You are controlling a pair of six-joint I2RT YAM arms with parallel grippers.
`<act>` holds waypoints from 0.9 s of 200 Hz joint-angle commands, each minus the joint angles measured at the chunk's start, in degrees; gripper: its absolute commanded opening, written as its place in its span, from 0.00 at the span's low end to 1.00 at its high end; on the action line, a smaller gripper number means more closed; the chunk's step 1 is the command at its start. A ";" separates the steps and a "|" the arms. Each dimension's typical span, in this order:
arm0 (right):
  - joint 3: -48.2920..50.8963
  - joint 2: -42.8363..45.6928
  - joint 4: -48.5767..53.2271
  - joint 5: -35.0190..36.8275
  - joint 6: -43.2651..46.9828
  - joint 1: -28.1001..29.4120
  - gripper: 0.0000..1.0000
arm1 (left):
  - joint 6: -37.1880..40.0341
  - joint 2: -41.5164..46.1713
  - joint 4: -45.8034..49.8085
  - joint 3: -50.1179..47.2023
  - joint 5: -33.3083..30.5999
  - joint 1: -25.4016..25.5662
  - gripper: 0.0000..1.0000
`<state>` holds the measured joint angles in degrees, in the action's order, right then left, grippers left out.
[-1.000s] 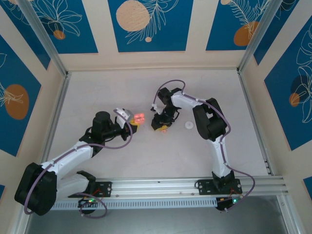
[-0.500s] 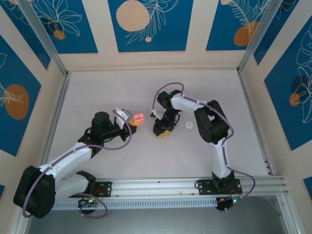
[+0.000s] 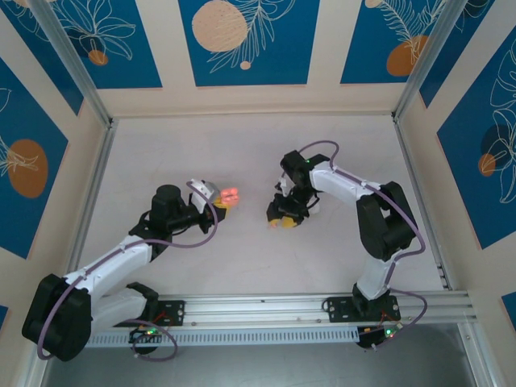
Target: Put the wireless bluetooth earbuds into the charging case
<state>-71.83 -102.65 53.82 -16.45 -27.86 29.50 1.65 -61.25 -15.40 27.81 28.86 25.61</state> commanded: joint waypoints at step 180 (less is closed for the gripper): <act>-6.02 -11.00 -9.49 -1.72 -2.53 0.10 0.48 | 0.88 1.47 0.86 1.17 0.76 -0.82 0.14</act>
<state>-75.70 -112.66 43.00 -17.43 -31.31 29.50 1.67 -61.17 -15.35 27.81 28.88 25.61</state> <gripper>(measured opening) 0.487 0.179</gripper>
